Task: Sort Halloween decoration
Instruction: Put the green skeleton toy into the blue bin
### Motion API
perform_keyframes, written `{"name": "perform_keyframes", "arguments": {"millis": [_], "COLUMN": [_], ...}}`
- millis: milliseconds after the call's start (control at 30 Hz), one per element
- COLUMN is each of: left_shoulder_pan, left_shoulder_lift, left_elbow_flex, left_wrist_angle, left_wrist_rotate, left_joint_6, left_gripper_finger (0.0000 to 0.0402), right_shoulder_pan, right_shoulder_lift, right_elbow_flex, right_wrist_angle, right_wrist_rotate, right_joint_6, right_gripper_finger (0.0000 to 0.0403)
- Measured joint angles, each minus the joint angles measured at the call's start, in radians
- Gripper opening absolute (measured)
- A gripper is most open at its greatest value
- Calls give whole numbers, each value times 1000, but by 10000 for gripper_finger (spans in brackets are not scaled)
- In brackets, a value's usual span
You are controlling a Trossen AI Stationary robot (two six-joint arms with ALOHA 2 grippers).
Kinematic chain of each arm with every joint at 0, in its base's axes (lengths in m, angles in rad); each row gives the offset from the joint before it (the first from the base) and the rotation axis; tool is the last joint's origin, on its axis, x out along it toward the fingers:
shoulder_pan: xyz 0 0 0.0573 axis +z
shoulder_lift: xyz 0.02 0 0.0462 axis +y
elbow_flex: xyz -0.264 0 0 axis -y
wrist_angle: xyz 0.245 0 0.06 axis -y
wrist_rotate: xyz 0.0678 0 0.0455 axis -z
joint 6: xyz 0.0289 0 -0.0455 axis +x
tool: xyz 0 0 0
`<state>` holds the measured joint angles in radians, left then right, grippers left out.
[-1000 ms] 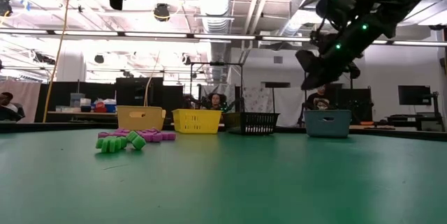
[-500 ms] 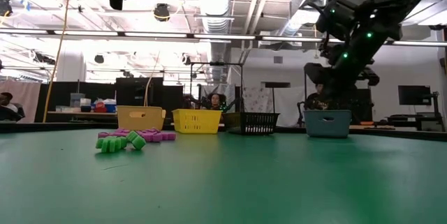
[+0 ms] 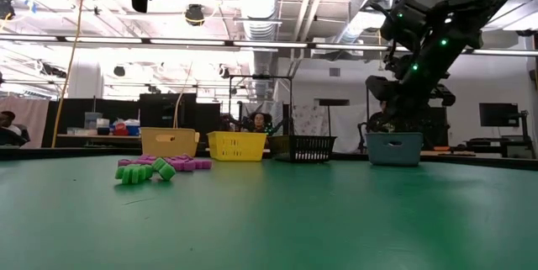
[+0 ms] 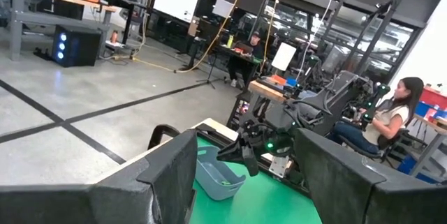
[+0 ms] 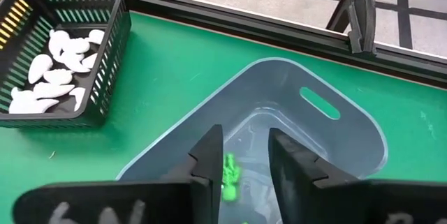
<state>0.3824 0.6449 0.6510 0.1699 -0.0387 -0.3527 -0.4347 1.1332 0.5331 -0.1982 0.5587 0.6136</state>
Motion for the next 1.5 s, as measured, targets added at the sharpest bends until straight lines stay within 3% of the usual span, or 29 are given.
{"name": "perform_keyframes", "arguments": {"millis": [133,333,733,1233,1500], "left_shoulder_pan": [0,0,0,0,-2], "left_shoulder_lift": [0,0,0,0,0], "left_elbow_flex": [0,0,0,0,0], "left_wrist_angle": [0,0,0,0,-1], "left_wrist_rotate": [0,0,0,-21,-21], "left_joint_6": [0,-2,-7,-35,-68], "left_gripper_finger": [232,232,232,232,232], "right_shoulder_pan": [0,16,170,449,619], "right_shoulder_lift": [0,0,0,20,222], "right_elbow_flex": [0,0,1,40,145], "right_wrist_angle": [4,116,491,533,594], "right_wrist_rotate": [-19,-131,-325,-286,-224], "right_joint_6": [4,-79,-294,-362,-353], "right_gripper_finger": [133,161,157,144,143]}}
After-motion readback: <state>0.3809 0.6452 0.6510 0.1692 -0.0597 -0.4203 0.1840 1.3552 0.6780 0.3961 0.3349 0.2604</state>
